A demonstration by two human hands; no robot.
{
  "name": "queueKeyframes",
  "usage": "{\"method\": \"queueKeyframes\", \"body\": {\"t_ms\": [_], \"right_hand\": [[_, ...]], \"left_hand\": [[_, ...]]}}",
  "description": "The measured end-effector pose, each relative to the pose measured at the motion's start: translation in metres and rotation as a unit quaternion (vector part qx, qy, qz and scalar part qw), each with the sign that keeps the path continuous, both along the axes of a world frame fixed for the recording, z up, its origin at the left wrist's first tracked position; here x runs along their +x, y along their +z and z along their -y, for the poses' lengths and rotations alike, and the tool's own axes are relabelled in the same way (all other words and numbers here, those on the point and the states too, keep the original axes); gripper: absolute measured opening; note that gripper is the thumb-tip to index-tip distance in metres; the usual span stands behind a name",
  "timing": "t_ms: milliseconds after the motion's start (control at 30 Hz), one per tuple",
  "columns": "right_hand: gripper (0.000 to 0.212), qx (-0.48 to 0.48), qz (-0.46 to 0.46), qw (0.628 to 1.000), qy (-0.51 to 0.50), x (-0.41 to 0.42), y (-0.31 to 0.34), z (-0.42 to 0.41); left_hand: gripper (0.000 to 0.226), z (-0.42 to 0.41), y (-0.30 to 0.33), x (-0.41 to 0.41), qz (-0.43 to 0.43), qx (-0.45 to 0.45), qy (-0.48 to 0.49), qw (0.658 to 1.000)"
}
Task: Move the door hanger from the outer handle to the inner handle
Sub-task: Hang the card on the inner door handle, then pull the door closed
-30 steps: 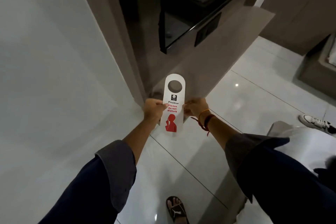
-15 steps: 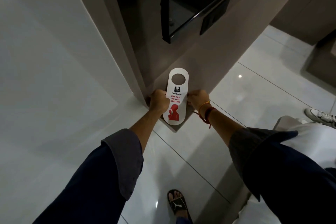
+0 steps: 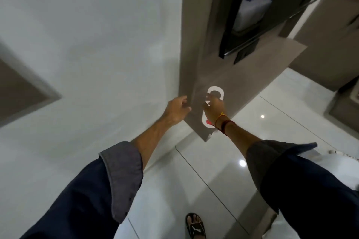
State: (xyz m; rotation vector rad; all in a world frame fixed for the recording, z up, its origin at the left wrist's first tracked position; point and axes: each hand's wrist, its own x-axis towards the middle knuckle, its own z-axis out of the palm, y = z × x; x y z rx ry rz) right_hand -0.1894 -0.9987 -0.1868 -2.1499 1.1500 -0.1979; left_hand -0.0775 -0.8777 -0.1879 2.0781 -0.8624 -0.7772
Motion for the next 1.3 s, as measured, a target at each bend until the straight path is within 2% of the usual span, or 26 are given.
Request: {"method": "queueKeyframes", "body": {"t_ms": [100, 300, 533, 667, 800, 1000, 1100, 1133, 1267, 1300], "right_hand": [[0.049, -0.07, 0.003, 0.994, 0.084, 0.011, 0.038, -0.071], [0.052, -0.19, 0.123, 0.953, 0.203, 0.04, 0.118, -0.241], [0.048, -0.253, 0.272, 0.865, 0.338, 0.083, 0.199, -0.434], [0.043, -0.283, 0.324, 0.8, 0.418, 0.099, 0.229, -0.526], [0.045, -0.293, 0.349, 0.743, 0.491, 0.11, 0.257, -0.614], [0.055, -0.343, 0.341, 0.682, 0.549, 0.121, 0.291, -0.702], [0.06, -0.378, 0.331, 0.659, 0.56, 0.122, 0.301, -0.73], [0.062, -0.389, 0.326, 0.656, 0.559, 0.123, 0.305, -0.736], [0.065, -0.411, 0.312, 0.648, 0.561, 0.123, 0.314, -0.751], [0.065, -0.414, 0.31, 0.648, 0.559, 0.124, 0.316, -0.753]], "left_hand": [[0.06, -0.074, 0.043, 0.007, 0.079, -0.01, 0.01, 0.997], [0.062, -0.269, 0.131, 0.017, 0.215, -0.015, 0.068, 0.974], [0.063, -0.485, 0.214, 0.002, 0.37, 0.028, 0.221, 0.902], [0.058, -0.579, 0.248, -0.026, 0.448, 0.047, 0.324, 0.832], [0.058, -0.666, 0.279, -0.07, 0.531, 0.079, 0.414, 0.735], [0.056, -0.77, 0.313, -0.135, 0.641, 0.123, 0.508, 0.563], [0.056, -0.812, 0.313, -0.158, 0.638, 0.121, 0.565, 0.508], [0.058, -0.824, 0.31, -0.162, 0.626, 0.11, 0.575, 0.515], [0.068, -0.855, 0.29, -0.166, 0.516, 0.04, 0.552, 0.653], [0.068, -0.858, 0.285, -0.164, 0.501, 0.035, 0.545, 0.671]]}}
